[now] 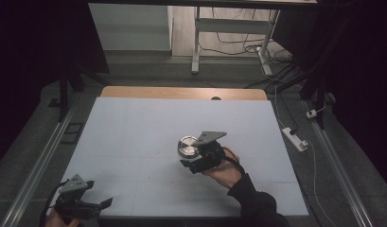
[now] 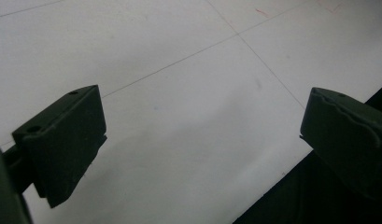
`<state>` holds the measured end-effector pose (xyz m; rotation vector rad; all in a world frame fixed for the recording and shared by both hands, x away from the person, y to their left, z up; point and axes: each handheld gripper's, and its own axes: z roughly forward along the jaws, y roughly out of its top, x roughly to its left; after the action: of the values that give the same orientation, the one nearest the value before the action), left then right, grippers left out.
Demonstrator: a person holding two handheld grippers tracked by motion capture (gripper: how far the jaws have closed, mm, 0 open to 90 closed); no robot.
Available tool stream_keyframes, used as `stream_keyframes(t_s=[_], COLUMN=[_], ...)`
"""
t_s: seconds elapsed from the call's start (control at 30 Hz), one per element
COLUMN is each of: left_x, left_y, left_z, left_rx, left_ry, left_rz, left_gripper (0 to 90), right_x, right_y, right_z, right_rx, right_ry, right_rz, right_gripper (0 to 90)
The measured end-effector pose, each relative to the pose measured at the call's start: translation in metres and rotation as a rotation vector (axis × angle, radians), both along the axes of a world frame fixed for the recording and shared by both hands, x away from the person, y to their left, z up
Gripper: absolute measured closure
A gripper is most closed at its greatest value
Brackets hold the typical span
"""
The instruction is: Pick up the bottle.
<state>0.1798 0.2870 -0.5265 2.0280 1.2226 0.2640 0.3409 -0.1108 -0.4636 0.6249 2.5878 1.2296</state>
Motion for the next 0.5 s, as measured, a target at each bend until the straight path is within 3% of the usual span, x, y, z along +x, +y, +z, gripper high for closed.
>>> stream_keyframes(t_s=[0.5], left_x=[0.000], left_y=[0.000], left_z=[0.000], left_rx=[-0.001], left_ry=[-0.001], left_rz=[-0.005], left_gripper=[1.3], right_x=[-0.026], right_y=[0.008], right_z=[0.001], right_rx=[0.003], right_ry=[0.009], right_rz=[0.061], right_gripper=[15.2])
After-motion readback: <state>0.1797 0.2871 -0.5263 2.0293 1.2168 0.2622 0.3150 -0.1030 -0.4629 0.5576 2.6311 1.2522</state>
